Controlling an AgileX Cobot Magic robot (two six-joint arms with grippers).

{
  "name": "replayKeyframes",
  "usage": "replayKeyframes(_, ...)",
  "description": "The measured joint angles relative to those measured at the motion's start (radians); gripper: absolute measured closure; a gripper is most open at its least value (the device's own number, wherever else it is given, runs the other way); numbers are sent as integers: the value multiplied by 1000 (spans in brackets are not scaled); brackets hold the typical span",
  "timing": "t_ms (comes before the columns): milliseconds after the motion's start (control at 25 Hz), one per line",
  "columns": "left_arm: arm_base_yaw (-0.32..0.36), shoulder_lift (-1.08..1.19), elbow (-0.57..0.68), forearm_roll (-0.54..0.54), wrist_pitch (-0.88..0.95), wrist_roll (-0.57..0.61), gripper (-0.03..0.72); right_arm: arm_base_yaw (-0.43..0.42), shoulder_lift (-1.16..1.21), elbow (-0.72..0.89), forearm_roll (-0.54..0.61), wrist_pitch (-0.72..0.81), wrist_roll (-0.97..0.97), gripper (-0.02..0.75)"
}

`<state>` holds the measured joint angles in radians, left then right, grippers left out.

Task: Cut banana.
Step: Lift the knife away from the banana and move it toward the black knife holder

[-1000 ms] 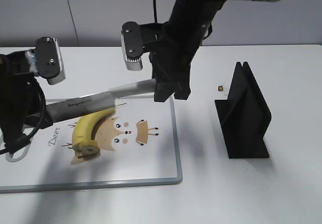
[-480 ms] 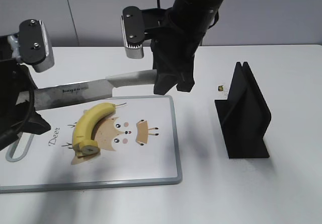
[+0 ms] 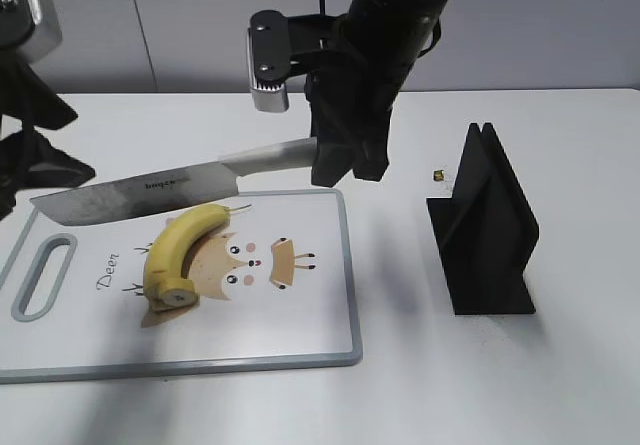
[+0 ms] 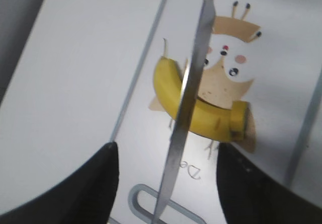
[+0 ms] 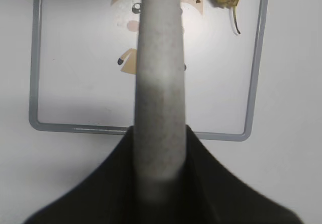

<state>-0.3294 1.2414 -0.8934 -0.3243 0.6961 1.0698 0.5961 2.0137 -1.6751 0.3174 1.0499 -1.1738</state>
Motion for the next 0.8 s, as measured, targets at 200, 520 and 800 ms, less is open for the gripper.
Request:
replayKeyframes(200,0,-65,-27,1,-35,-8,94,0,-4,0,-2,14,18,577)
replayKeyframes(520,152,-190,-44,54,-24,-359,97,0,-90,0,-4,36,60,578)
replayKeyframes(800,390,-256,-236,74,219,-748,97,0,-129,0,-6,56,407,578)
